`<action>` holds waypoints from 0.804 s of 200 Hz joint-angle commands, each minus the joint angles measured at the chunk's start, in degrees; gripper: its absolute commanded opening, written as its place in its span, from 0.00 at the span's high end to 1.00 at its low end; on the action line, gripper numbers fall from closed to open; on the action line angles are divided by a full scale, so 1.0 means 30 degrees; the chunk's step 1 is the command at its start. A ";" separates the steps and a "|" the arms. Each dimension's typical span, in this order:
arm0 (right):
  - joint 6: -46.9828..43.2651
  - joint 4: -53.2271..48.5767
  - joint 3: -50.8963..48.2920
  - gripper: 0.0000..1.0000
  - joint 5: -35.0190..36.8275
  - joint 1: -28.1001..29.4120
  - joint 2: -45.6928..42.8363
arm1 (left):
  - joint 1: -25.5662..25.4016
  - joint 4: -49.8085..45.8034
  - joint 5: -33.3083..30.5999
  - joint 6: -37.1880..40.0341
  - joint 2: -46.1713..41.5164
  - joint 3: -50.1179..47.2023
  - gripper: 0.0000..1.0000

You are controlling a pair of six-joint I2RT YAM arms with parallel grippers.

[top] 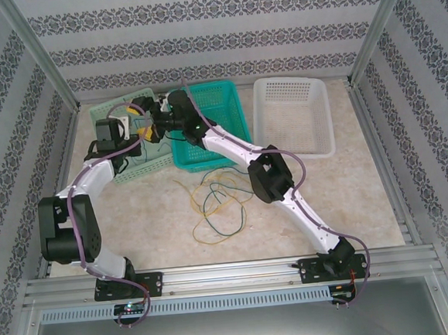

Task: Untangle the cables

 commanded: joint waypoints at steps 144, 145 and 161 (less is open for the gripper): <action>-1.0785 -0.0298 -1.0307 0.06 -0.0977 -0.0545 -1.1433 | 0.0205 -0.6134 0.2873 -0.4442 -0.4275 0.0714 0.00; -1.0900 -0.0338 -1.0453 0.06 -0.0942 -0.0567 -1.1565 | 0.0119 -0.6134 0.2859 -0.4423 -0.4382 0.0637 0.00; -1.2359 -0.0195 -1.3431 0.09 0.0004 -0.1119 -1.3710 | -0.1985 -0.6211 0.1872 -0.3587 -0.6198 -0.0476 0.03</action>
